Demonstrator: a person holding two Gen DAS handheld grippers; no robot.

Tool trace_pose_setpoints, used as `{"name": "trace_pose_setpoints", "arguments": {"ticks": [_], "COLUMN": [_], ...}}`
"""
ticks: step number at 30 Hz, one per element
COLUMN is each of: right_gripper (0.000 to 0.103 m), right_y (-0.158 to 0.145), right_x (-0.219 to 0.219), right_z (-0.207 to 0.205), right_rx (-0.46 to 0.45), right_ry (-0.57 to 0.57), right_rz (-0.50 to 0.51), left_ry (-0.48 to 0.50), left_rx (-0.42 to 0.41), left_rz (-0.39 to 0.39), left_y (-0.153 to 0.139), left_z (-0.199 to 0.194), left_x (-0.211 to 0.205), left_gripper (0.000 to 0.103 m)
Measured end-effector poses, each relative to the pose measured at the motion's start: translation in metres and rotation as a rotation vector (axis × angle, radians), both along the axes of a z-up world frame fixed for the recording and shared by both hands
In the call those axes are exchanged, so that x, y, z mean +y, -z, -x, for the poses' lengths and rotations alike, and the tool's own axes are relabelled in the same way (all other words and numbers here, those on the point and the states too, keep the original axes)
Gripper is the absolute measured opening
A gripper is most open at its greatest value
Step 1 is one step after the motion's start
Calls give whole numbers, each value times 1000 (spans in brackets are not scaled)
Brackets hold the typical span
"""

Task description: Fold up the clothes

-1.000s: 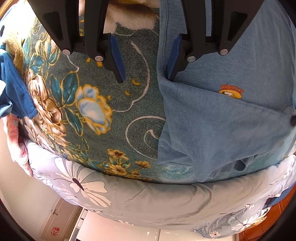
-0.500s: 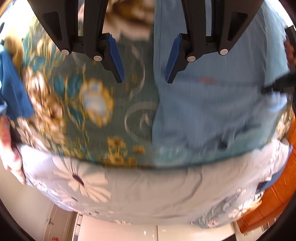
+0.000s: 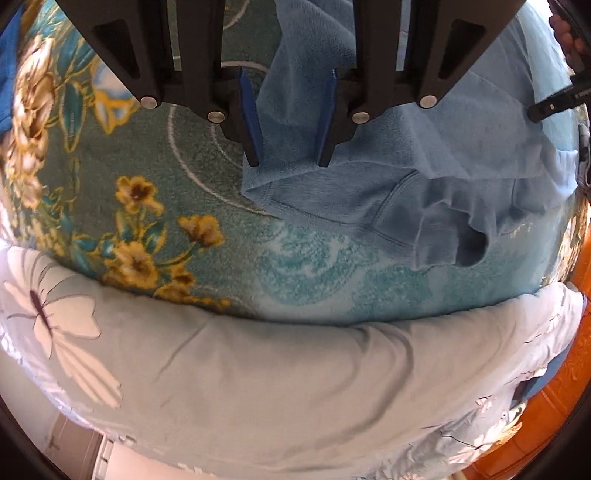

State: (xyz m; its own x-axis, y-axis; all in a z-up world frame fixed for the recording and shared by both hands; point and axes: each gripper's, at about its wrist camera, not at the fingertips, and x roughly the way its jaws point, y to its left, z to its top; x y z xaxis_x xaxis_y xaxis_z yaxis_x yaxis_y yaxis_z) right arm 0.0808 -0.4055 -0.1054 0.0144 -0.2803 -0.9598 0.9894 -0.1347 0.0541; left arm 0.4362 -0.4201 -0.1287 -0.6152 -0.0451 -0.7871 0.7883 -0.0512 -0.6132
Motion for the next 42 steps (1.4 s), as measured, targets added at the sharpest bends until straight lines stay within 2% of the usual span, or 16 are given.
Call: {"name": "trace_pose_setpoints", "arguments": {"ticks": [3,4,6,17,20,22,25,27,31,33,34,35,37,39,40,42], "right_gripper": [23,13,4,3,6,7,7,10,24,30,36,47,56,58,63,65], "right_y": [3,3,-1,-1,-2,-10,-30,-44,-58,-53,-50,-48,-42,-38,-36,-38], "right_x": [-3,-4,-5,8,8,11,21,33,58,71,76,84,96,104,107,111], "right_z": [-1,-1,0,42,39,39,30,22,6,-10,-18,-29,-50,-70,-79,-92], "right_rx": [10,10,7,36,41,31,81,103,67,43,32,19,10,7,4,-2], "right_ry": [-10,-16,-23,120,121,126,100,87,89,84,80,75,60,37,25,8], "right_rz": [-23,-27,-29,-42,-33,-6,41,70,94,95,93,87,74,62,58,57], "left_ry": [-2,-3,-2,3,13,18,16,-9,-107,-173,-215,-258,-351,-457,-506,-602], "left_rx": [4,5,4,5,18,32,55,62,63,54,44,35,41,51,55,65], "left_rz": [-9,-11,-10,-1,-3,0,18,36,53,55,58,61,66,72,71,64], "left_y": [3,3,3,2,1,-2,-11,-17,-20,-18,-16,-14,-9,-6,-4,1], "left_z": [0,0,-1,-3,-5,-8,-16,-28,-51,-59,-67,-77,-103,-130,-144,-170], "left_x": [0,0,0,3,3,4,6,10,7,3,2,2,1,0,-1,-3], "left_gripper": [3,3,3,3,3,3,5,18,29,40,43,51,61,70,71,71]}}
